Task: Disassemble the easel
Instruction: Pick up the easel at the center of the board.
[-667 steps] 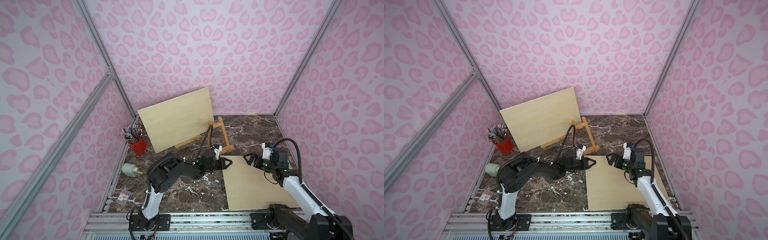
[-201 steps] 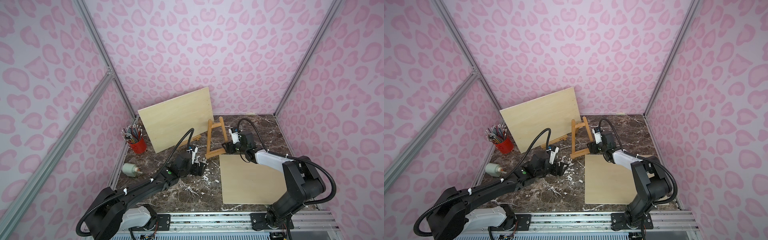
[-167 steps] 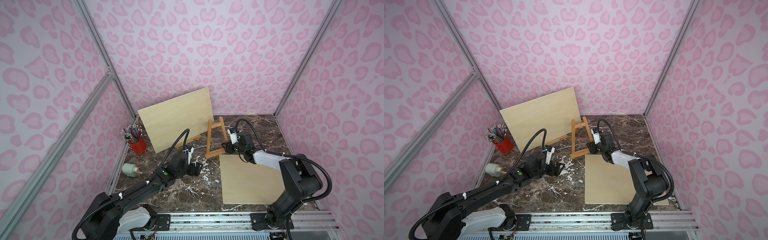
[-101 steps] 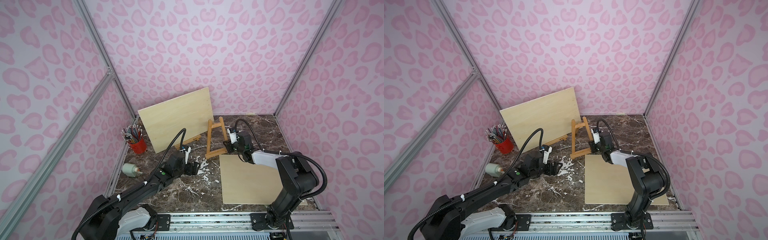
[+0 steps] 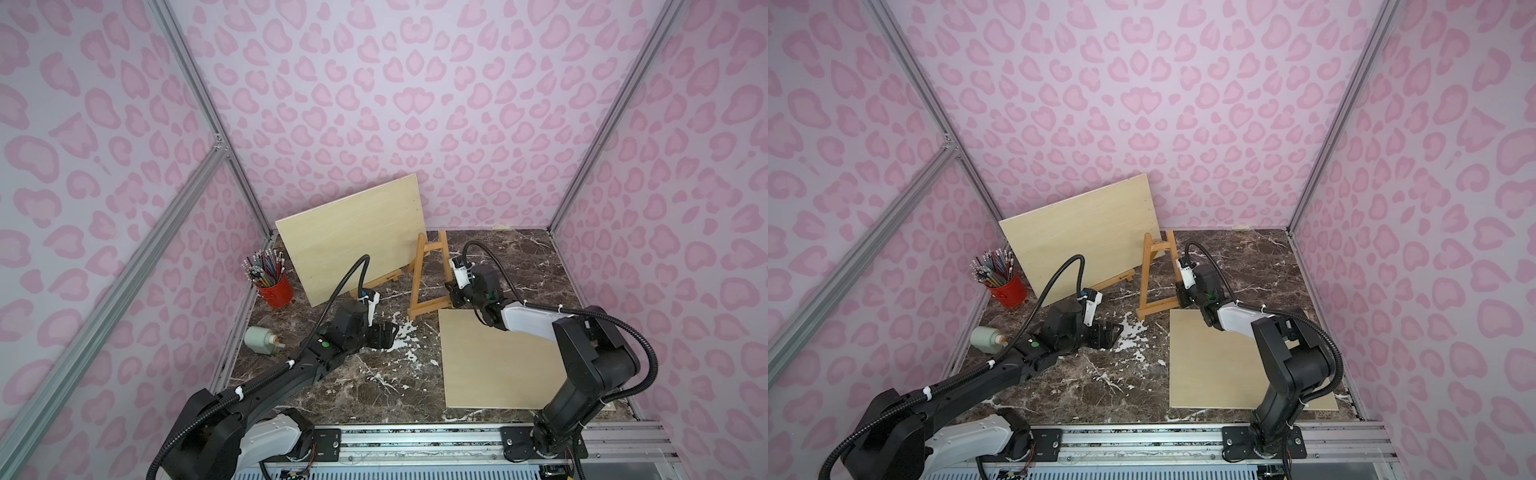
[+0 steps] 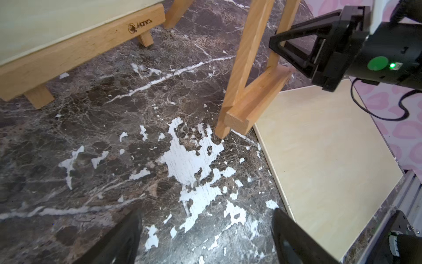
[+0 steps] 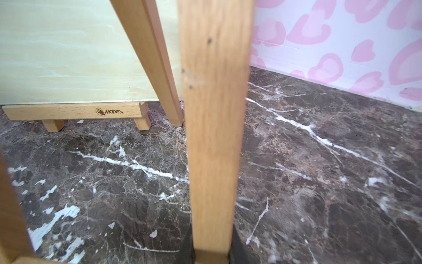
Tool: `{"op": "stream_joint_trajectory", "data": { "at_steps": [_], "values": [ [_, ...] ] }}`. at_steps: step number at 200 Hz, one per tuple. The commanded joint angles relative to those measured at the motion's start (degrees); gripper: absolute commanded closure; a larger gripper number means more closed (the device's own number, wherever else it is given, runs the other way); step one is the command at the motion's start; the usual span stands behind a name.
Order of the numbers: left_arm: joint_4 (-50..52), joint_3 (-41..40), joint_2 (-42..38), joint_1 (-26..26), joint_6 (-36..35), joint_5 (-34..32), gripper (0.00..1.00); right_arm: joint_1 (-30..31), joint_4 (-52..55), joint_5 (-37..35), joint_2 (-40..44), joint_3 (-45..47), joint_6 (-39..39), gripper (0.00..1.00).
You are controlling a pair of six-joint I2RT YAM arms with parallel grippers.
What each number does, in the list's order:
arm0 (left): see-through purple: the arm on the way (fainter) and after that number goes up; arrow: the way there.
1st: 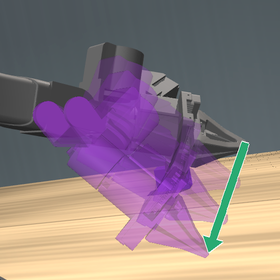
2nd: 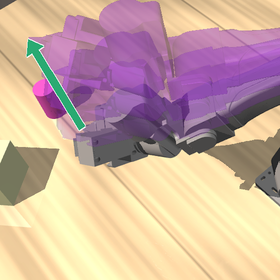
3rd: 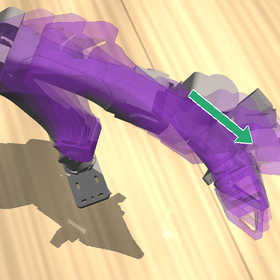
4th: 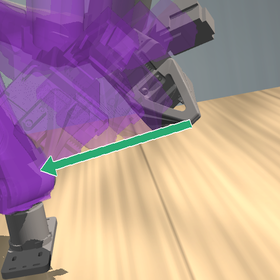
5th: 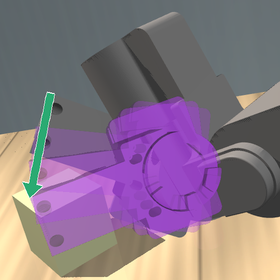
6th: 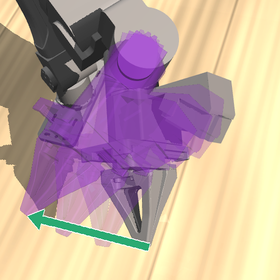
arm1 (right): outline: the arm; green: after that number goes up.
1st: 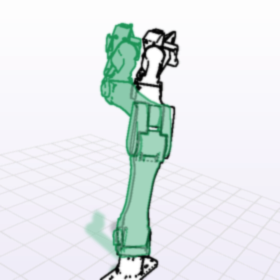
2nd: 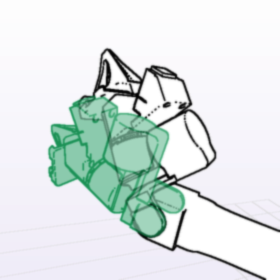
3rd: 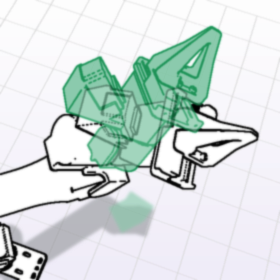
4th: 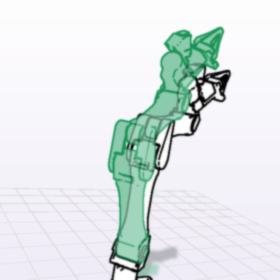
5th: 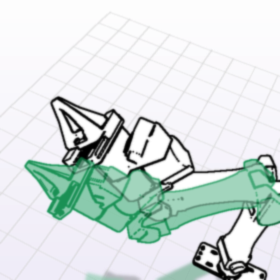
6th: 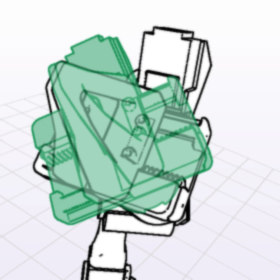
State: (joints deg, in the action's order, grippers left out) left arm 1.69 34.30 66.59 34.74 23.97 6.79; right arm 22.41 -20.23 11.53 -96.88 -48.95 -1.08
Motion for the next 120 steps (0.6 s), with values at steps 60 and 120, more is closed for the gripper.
{"op": "stream_joint_trajectory", "data": {
  "at_steps": [60,120],
  "values": [
    [-0.5,7.7,3.1,-10.3,-2.7,15.9,0.09,1.5,7.7,1.3,10.1,-1.9,-2.5,0.99],
    [-0.6,15.6,9.6,-17.0,-4.7,28.6,0.18,3.4,12.1,8.0,21.0,4.4,-1.4,1.00]
  ]
}}
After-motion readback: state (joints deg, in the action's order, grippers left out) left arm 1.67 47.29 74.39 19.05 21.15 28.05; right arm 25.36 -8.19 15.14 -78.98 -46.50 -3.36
